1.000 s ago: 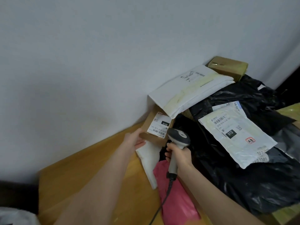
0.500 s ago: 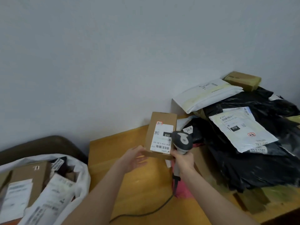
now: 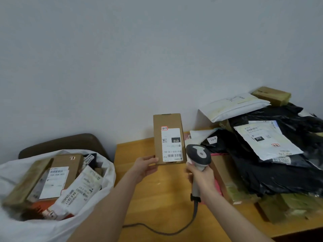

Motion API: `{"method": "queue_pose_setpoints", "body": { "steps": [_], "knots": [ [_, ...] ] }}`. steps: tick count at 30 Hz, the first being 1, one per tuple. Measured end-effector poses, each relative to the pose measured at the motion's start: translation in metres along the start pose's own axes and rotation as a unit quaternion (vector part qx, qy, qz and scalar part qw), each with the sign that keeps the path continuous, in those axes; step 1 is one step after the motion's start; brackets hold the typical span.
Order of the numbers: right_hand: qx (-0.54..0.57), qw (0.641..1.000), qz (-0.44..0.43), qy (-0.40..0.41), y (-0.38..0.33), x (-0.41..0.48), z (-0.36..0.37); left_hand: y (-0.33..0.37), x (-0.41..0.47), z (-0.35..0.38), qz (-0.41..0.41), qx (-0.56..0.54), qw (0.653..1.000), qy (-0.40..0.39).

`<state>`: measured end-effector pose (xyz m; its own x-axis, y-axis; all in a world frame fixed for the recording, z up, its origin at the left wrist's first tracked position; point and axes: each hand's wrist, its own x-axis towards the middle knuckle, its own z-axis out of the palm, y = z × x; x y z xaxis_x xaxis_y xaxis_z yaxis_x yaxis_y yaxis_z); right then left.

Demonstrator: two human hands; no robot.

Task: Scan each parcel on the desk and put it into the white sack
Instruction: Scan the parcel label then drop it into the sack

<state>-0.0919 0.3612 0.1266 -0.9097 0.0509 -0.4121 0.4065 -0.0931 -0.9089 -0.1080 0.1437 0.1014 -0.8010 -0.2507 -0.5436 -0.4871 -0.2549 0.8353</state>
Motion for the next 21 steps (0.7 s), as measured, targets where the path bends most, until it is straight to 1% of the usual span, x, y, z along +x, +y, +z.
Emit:
{"method": "queue_pose_setpoints", "body": {
  "steps": [6, 15, 21],
  "knots": [
    [-0.062, 0.997, 0.02, -0.047, 0.025, -0.037, 0.017, -0.012, 0.011, -0.015, 0.019, -0.007, 0.999, 0.036],
    [-0.112, 0.993, 0.021, -0.036, 0.03, -0.062, 0.033, -0.024, 0.011, -0.03, 0.032, 0.011, 0.999, 0.042],
    [-0.122, 0.991, 0.031, -0.037, 0.029, -0.067, 0.033, -0.027, 0.016, -0.037, 0.036, 0.013, 0.998, 0.058]
  ]
}}
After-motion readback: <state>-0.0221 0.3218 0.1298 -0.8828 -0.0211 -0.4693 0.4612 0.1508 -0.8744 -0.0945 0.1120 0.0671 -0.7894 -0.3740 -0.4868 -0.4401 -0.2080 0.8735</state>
